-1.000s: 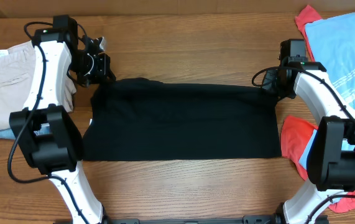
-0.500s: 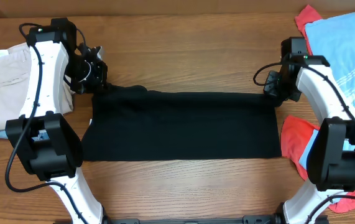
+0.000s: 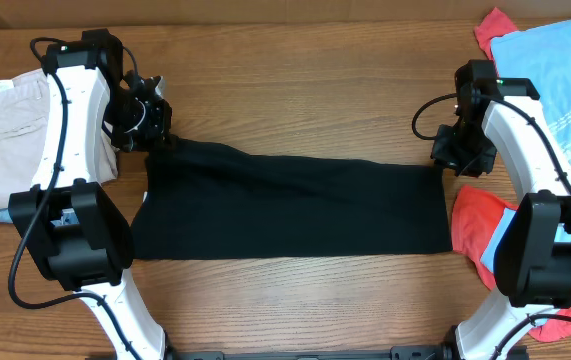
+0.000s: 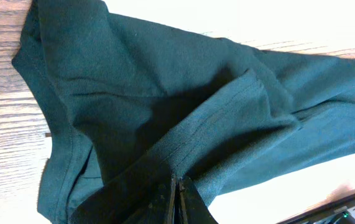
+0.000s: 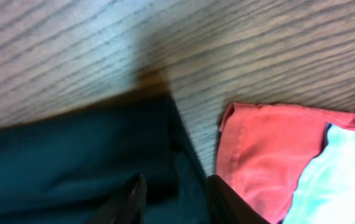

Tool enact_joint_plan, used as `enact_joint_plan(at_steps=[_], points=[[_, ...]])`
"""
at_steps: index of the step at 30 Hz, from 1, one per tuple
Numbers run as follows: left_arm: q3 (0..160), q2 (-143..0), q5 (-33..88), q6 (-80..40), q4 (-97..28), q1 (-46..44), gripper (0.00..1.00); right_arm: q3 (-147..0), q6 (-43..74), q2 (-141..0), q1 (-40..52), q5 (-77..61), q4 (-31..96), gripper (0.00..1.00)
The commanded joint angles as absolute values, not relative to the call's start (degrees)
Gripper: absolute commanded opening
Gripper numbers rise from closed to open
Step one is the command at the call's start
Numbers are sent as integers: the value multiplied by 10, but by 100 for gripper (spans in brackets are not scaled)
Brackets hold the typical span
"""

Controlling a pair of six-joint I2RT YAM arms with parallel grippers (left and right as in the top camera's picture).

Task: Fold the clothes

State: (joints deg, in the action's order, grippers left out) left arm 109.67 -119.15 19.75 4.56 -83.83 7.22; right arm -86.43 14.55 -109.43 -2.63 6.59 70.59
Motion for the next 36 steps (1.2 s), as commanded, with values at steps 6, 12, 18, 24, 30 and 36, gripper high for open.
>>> enact_joint_plan(at_steps=[6, 12, 18, 24, 30, 36], points=[[1104, -1177, 189, 52, -843, 76, 4, -877, 144, -1073, -30, 72, 721, 38], [1104, -1177, 188, 52, -841, 76, 4, -842, 144, -1073, -30, 12, 771, 38], [1104, -1177, 189, 52, -840, 76, 4, -774, 143, -1073, -30, -2, 775, 38], [1104, -1177, 189, 52, -839, 76, 4, -724, 144, -1073, -30, -23, 749, 38], [1104, -1177, 189, 52, -839, 76, 4, -689, 145, -1073, -29, -63, 691, 38], [1104, -1177, 189, 52, -839, 76, 4, -665, 149, -1073, -29, -81, 648, 38]])
